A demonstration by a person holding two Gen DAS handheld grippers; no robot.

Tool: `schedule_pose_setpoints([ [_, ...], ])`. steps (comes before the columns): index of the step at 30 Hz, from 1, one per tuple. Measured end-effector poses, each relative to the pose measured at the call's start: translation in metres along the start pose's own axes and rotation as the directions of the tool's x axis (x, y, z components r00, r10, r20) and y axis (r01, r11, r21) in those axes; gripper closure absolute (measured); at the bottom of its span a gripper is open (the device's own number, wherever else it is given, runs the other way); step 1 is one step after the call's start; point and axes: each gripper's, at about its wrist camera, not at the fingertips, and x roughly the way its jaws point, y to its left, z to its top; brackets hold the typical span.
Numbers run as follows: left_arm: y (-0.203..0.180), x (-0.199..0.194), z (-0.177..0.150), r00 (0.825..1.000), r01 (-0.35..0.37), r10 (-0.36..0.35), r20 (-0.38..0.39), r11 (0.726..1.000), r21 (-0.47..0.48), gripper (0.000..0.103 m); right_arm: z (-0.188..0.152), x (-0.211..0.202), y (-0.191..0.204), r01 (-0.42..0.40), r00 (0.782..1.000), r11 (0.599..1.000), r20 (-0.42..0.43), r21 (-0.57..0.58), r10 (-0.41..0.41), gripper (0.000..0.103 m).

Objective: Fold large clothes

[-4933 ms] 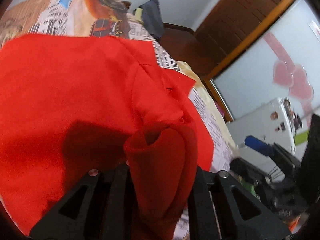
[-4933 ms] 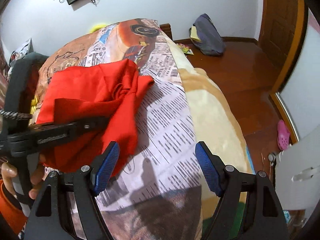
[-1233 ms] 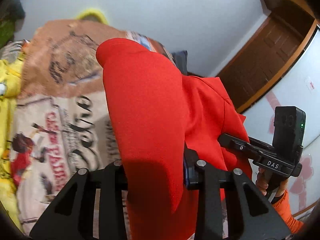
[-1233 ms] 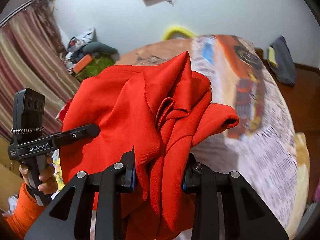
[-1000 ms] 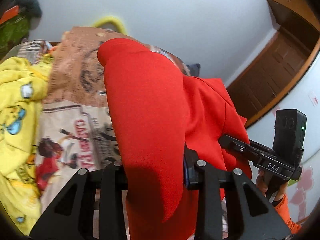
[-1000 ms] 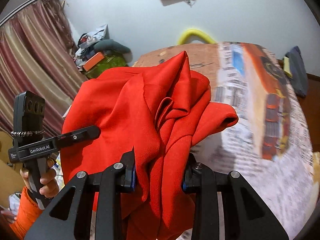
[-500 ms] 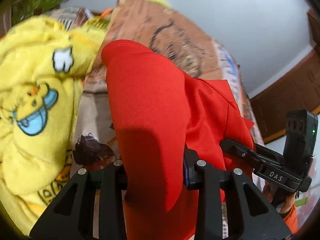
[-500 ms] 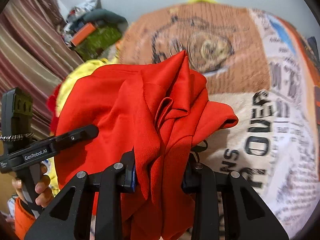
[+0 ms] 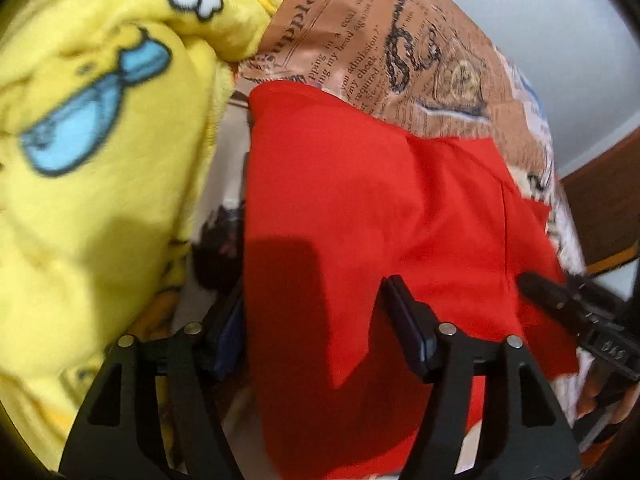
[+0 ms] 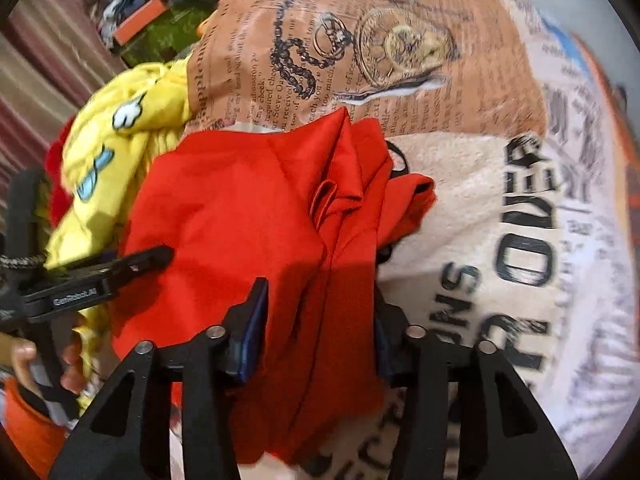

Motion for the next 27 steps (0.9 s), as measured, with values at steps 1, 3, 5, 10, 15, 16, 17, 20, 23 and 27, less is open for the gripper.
schedule_pose_setpoints([
  [1, -0.005, -0.006, -0.007, 1.0, -0.028, 0.028, 0.005, 0.999, 0.034, 0.033, -0.004, -0.005, 0.003, 0.026, 1.0, 0.999, 0.0, -0.018, -0.027, 0.05],
  [3, -0.014, -0.013, -0.019, 0.998, -0.067, 0.066, 0.014, 0.994, 0.082, 0.022, -0.006, -0.009, 0.005, 0.058, 0.998, 0.997, 0.007, -0.05, -0.058, 0.044],
  [5, -0.019, -0.022, -0.033, 0.994, -0.108, 0.104, 0.04, 0.987, 0.115, 0.013, -0.017, -0.013, 0.006, 0.096, 0.995, 0.991, 0.014, -0.089, -0.095, 0.043],
  [10, -0.005, -0.03, -0.064, 0.995, -0.099, 0.098, 0.031, 0.994, 0.054, 0.007, -0.041, -0.02, -0.005, 0.13, 0.991, 0.985, 0.011, -0.112, -0.13, 0.042],
  [15, -0.004, -0.039, -0.087, 0.99, -0.142, 0.142, 0.005, 0.989, 0.045, 0.007, -0.052, -0.041, -0.007, 0.063, 0.998, 0.997, 0.016, -0.04, -0.062, 0.042],
  [16, -0.007, -0.045, -0.09, 0.989, -0.146, 0.146, 0.013, 0.988, 0.046, 0.007, -0.054, -0.048, -0.006, 0.038, 0.999, 0.999, 0.021, -0.028, -0.037, 0.042],
  [17, -0.009, -0.054, -0.092, 0.99, -0.142, 0.141, 0.027, 0.989, 0.044, 0.007, -0.056, -0.055, -0.004, 0.025, 0.999, 0.999, 0.034, -0.023, -0.025, 0.042],
  [20, -0.018, -0.084, -0.097, 0.989, -0.12, 0.116, 0.091, 0.992, 0.04, 0.007, -0.062, -0.086, 0.009, 0.023, 0.994, 0.999, 0.105, -0.045, -0.018, 0.042],
  [23, -0.037, -0.138, -0.102, 0.974, -0.104, 0.09, 0.209, 0.993, 0.06, 0.007, -0.068, -0.125, 0.021, 0.019, 0.98, 0.997, 0.201, -0.068, -0.005, 0.042],
  [27, -0.064, -0.21, -0.113, 0.927, -0.102, 0.055, 0.371, 0.989, 0.108, 0.007, -0.079, -0.182, 0.037, -0.014, 0.942, 0.997, 0.334, -0.081, 0.041, 0.042],
])
